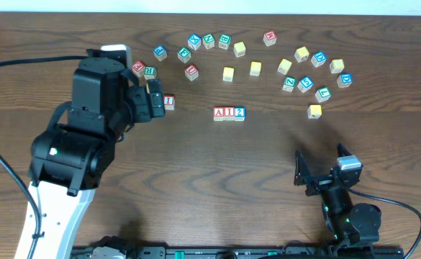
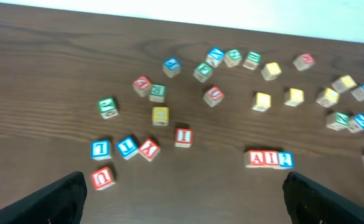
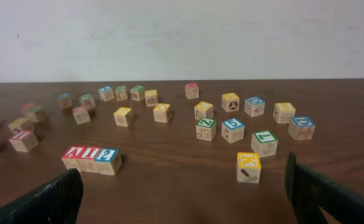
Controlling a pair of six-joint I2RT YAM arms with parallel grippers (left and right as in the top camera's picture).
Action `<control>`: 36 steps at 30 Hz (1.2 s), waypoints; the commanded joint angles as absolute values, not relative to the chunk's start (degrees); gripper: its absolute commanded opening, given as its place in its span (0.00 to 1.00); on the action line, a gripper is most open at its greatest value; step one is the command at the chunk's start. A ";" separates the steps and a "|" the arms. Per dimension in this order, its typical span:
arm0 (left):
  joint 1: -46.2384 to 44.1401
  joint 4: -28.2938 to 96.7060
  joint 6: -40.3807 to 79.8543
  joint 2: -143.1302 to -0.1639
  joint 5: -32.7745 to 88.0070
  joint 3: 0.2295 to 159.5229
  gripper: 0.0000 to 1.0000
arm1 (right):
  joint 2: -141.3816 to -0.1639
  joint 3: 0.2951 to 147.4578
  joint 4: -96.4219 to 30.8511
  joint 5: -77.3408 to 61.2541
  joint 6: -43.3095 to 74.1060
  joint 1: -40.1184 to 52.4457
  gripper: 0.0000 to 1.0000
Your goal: Spell out AI2
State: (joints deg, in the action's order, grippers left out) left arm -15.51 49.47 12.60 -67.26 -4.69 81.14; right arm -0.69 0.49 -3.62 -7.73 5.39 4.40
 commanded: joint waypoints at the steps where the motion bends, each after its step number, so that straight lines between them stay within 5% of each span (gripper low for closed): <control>1: -13.08 49.65 12.05 -63.44 -6.74 80.14 1.00 | -0.30 0.32 -3.64 -8.05 4.62 4.71 0.99; 20: 5.74 8.08 -1.52 -21.12 4.56 29.85 1.00 | -0.32 0.32 -3.66 -8.05 4.62 4.71 0.99; 36: 6.83 -0.56 -3.01 -0.67 3.42 6.26 1.00 | -0.32 0.32 -3.66 -8.05 4.62 4.71 0.99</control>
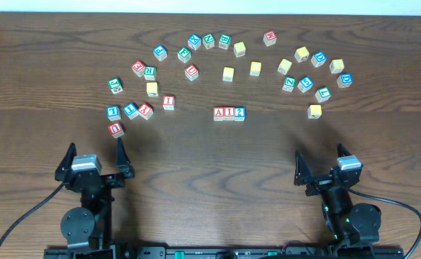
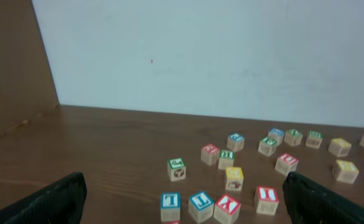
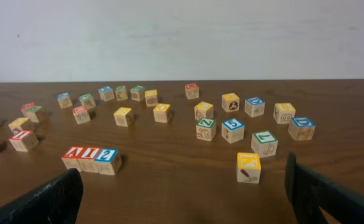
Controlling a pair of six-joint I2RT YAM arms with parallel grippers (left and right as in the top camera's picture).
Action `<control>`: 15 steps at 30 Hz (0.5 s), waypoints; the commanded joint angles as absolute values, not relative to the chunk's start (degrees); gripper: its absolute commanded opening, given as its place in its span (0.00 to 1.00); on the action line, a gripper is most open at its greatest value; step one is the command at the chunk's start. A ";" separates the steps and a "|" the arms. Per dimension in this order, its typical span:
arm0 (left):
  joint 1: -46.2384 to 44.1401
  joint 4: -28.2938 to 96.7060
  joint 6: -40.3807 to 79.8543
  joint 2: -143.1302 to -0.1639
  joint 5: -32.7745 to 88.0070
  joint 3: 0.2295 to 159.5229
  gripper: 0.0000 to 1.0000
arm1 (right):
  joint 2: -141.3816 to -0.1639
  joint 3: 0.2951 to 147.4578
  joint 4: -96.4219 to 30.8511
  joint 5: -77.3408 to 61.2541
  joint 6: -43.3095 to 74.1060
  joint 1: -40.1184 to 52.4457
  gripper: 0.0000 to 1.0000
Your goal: Spell out AI2
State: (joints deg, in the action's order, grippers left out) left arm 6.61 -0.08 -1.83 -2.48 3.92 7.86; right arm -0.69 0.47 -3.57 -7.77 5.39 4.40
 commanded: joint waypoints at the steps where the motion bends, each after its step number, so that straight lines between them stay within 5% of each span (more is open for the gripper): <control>1: 6.83 -0.54 -3.01 -0.05 3.42 5.54 1.00 | -0.32 0.32 -3.66 -8.05 4.62 4.71 0.99; 15: 6.85 -2.68 -3.03 -0.08 3.40 0.21 1.00 | -0.32 0.32 -3.66 -8.05 4.62 4.71 0.99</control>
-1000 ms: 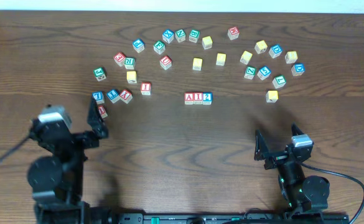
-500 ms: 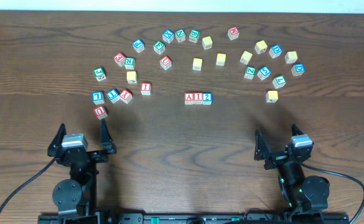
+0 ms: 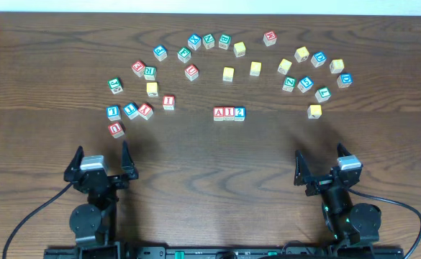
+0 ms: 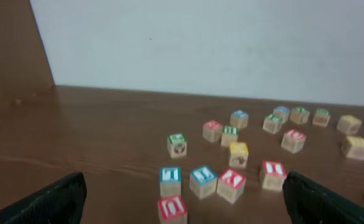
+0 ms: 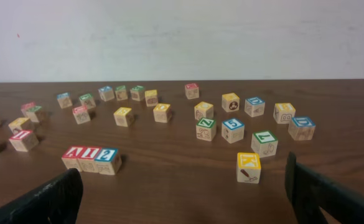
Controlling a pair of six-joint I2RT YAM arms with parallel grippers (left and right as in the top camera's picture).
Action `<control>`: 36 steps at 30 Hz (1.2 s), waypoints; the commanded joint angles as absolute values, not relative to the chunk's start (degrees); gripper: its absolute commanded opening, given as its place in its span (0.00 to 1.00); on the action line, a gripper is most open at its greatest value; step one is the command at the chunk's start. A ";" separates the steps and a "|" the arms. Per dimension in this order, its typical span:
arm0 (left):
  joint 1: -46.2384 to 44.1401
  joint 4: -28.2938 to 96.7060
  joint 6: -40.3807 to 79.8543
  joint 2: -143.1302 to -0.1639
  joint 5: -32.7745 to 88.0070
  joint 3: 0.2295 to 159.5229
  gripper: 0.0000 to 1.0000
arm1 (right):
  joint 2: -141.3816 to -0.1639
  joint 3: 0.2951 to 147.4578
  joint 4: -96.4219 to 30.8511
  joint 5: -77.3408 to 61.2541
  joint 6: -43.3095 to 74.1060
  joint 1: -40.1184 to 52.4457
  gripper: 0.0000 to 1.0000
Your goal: Spell out AI2
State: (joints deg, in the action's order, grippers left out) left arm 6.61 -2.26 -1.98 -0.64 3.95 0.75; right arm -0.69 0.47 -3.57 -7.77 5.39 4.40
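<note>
Three blocks stand touching in a row at the table's middle: a red A block (image 3: 219, 113), a red I block (image 3: 229, 113) and a blue 2 block (image 3: 240, 113). From the right wrist the same row reads A (image 5: 73, 157), I (image 5: 89, 158), 2 (image 5: 107, 160). My left gripper (image 3: 100, 164) rests open near the front left edge with nothing between its fingers (image 4: 51, 202). At the front right my right gripper (image 3: 324, 166) is open and empty too, well back from the row.
Loose letter blocks lie in an arc across the far half of the table (image 3: 196, 180). A cluster with a red U block (image 4: 172, 207) sits just ahead of the left gripper. A yellow K block (image 5: 248, 167) stands ahead of the right gripper. A white wall runs behind.
The left gripper has shifted slightly right and closer to the blocks at the front left. The blocks and the right arm have not moved.
The left arm was stretched out high over the left cluster of blocks, gripper open, with the A, I, 2 row standing at the middle. Then it was down at the front left edge, and now it sits there, slightly shifted. The right arm stayed parked throughout.
</note>
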 commanded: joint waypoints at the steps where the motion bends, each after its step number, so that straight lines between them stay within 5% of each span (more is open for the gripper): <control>1: 6.85 -2.70 -3.03 -0.05 3.40 0.21 1.00 | -0.32 0.32 -3.64 -8.05 4.62 4.71 0.99; 36: 6.79 4.03 -2.98 -0.23 1.50 0.23 1.00 | -0.60 0.32 -3.64 -8.05 4.62 4.71 0.99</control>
